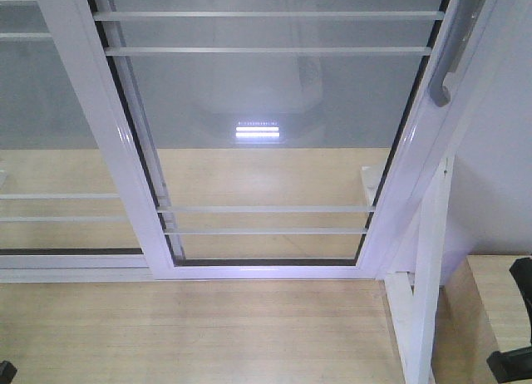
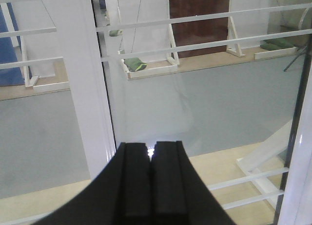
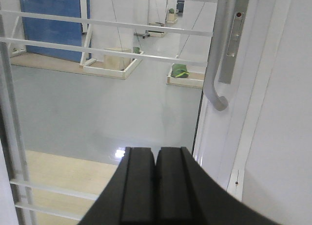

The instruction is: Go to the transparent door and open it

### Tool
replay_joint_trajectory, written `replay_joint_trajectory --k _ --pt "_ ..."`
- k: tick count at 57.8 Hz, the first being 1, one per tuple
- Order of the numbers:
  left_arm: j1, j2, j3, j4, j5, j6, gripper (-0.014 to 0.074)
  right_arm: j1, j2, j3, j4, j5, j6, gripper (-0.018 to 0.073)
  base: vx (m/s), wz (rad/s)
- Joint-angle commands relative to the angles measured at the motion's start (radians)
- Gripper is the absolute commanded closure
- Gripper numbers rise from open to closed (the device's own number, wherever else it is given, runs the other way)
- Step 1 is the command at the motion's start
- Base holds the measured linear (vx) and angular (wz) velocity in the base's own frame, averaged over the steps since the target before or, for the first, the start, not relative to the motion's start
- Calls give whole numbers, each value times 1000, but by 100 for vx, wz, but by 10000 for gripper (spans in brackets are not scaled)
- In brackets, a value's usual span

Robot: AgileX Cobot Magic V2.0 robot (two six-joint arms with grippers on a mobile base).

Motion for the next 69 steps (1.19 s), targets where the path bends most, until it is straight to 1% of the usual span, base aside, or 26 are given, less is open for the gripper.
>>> replay_joint_trajectory --k 1,69 --pt "-4 -3 25 -9 -84 -10 593 -4 -14 14 -1 -82 -10 564 7 -1" --pt "-4 -2 25 -9 -84 -10 593 -4 -14 14 -1 -82 -10 564 5 0"
